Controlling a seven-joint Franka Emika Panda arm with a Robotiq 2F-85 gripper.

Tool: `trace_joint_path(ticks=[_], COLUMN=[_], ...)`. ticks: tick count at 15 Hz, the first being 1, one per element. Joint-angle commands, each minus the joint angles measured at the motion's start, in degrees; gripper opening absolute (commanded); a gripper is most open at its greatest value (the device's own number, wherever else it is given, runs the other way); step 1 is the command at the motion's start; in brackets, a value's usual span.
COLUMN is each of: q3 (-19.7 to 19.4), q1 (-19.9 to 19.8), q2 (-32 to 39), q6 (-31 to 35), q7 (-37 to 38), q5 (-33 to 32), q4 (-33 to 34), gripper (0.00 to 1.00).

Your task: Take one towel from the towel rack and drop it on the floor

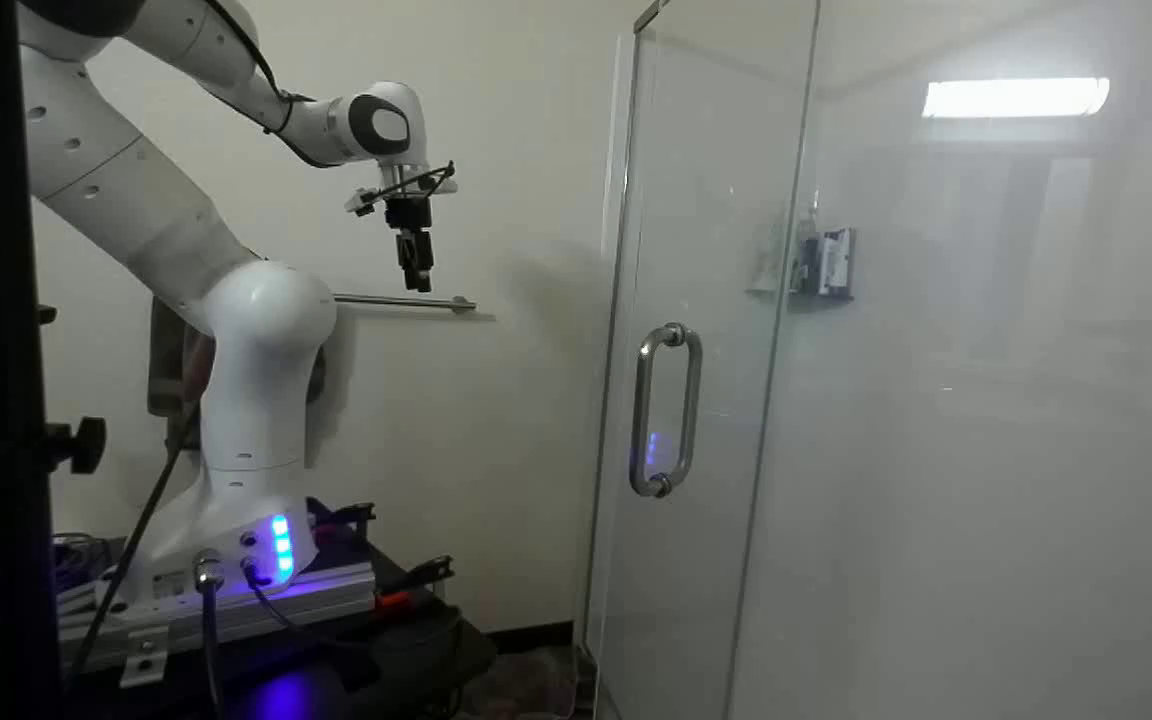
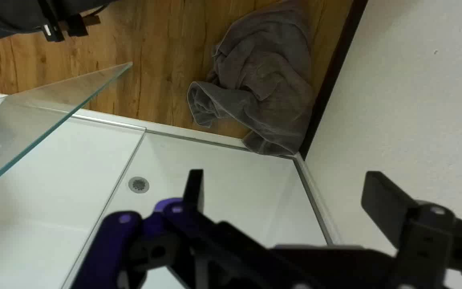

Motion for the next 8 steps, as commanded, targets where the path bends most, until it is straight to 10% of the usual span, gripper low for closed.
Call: trace_joint_path(ticks=[1,8], q3=[-0.1,0.7], q1=[0.0,2.0], q2=[0.1,-0.1], q6=[-0.1,0.0], q7=[0.0,-2.3], q5=[-0.1,-0.4], q4=[0.1,1.2], gripper=[1.00,1.00])
